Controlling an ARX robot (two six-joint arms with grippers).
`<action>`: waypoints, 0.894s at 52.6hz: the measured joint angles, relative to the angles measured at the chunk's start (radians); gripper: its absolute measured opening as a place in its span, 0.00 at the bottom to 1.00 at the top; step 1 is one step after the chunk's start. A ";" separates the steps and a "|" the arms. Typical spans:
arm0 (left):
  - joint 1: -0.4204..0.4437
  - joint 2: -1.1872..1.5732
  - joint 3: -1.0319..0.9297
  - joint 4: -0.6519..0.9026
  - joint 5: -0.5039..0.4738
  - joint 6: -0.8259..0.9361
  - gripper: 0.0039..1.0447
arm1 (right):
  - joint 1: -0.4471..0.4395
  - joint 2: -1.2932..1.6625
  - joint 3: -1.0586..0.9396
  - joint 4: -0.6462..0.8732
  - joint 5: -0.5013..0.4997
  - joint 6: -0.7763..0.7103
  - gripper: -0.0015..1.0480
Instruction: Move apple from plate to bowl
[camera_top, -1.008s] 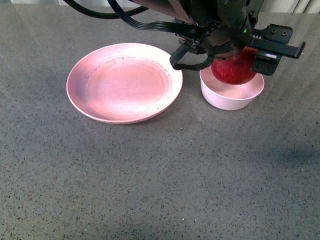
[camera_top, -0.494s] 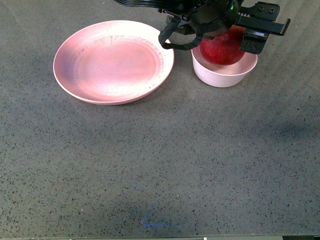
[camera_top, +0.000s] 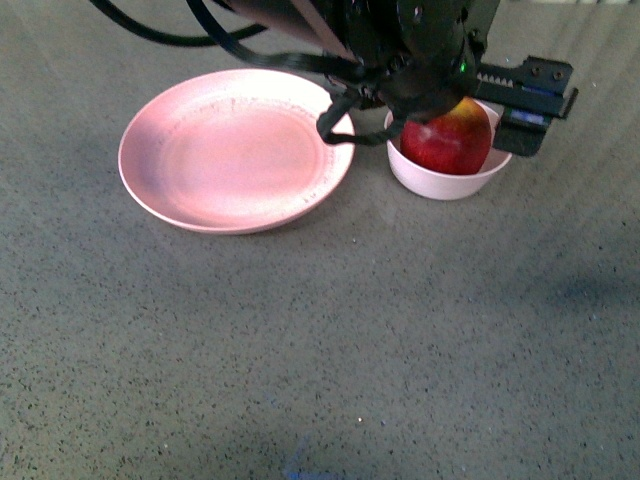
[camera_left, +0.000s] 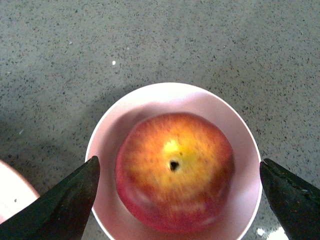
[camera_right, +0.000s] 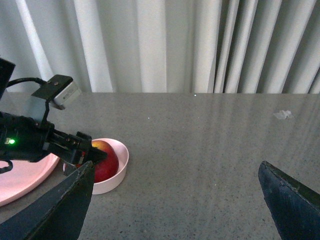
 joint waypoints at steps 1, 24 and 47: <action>0.000 -0.009 -0.012 0.006 0.001 -0.002 0.92 | 0.000 0.000 0.000 0.000 0.000 0.000 0.91; 0.175 -0.517 -0.538 0.443 -0.249 0.020 0.80 | 0.000 0.000 0.000 0.000 -0.003 0.000 0.91; 0.562 -1.056 -1.213 0.782 -0.192 0.120 0.03 | 0.000 0.000 0.000 0.000 -0.003 0.000 0.91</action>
